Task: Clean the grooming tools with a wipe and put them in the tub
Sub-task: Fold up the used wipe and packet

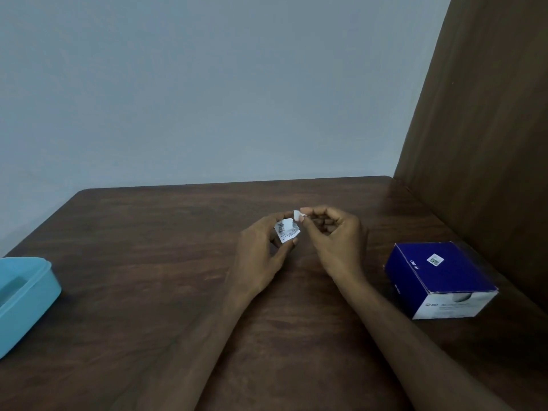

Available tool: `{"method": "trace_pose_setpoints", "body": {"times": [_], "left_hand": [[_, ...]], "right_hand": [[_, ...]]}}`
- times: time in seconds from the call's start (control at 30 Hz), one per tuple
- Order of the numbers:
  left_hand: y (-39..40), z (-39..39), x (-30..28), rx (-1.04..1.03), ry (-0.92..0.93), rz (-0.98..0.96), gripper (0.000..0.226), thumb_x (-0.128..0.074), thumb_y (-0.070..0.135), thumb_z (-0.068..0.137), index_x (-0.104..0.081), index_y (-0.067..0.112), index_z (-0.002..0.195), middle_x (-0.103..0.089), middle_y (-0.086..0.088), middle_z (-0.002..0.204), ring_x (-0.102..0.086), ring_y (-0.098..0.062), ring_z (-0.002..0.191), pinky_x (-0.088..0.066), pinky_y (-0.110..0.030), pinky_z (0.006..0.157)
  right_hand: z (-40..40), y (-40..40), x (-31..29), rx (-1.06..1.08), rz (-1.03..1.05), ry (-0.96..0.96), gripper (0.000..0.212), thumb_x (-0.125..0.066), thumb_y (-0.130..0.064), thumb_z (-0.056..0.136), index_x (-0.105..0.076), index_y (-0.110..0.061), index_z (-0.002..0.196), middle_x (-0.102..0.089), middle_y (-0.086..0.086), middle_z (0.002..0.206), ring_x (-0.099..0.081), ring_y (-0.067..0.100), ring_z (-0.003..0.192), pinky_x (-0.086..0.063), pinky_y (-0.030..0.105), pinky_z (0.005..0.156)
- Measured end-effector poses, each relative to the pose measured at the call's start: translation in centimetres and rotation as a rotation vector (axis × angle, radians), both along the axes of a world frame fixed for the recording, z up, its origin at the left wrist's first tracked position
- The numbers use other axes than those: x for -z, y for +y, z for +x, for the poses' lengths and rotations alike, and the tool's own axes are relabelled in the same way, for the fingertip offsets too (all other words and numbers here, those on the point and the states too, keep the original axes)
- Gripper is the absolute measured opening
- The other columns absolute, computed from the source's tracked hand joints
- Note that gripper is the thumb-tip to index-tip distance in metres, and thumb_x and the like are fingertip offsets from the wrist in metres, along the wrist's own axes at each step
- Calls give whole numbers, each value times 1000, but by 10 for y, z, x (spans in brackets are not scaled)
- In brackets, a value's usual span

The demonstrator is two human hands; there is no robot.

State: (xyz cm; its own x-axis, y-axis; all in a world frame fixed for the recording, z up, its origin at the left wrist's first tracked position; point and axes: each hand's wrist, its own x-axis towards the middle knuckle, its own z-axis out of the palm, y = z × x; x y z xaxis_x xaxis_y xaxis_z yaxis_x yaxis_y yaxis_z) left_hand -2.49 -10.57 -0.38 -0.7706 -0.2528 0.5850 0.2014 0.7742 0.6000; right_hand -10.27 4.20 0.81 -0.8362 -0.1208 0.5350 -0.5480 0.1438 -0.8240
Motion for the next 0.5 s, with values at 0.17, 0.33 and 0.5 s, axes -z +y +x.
{"method": "trace_pose_setpoints", "body": {"times": [0.17, 0.33, 0.5], "left_hand": [[-5, -4, 6, -61, 41, 7, 39, -84, 28, 92, -74, 25, 130, -76, 16, 104, -68, -2, 80, -42, -1, 78], [-4, -6, 7, -59, 55, -23, 36, -84, 29, 92, -77, 23, 128, -80, 13, 109, -63, 7, 85, -40, 2, 79], [-4, -5, 6, -34, 18, -20, 30, -83, 25, 93, -80, 22, 122, -81, 9, 100, -62, 6, 77, -42, -4, 73]], "right_hand": [[1, -2, 2, 26, 132, 60, 11, -86, -21, 85, -82, -31, 87, -76, -23, 79, -72, 1, 77, -58, 21, 71], [2, -4, 2, -62, 132, -4, 13, -85, -14, 85, -83, -27, 85, -78, -22, 77, -74, -2, 76, -53, 12, 71], [1, 1, -1, -79, 251, 114, 13, -83, -15, 84, -82, -27, 88, -78, -20, 80, -72, 1, 81, -52, 14, 75]]}}
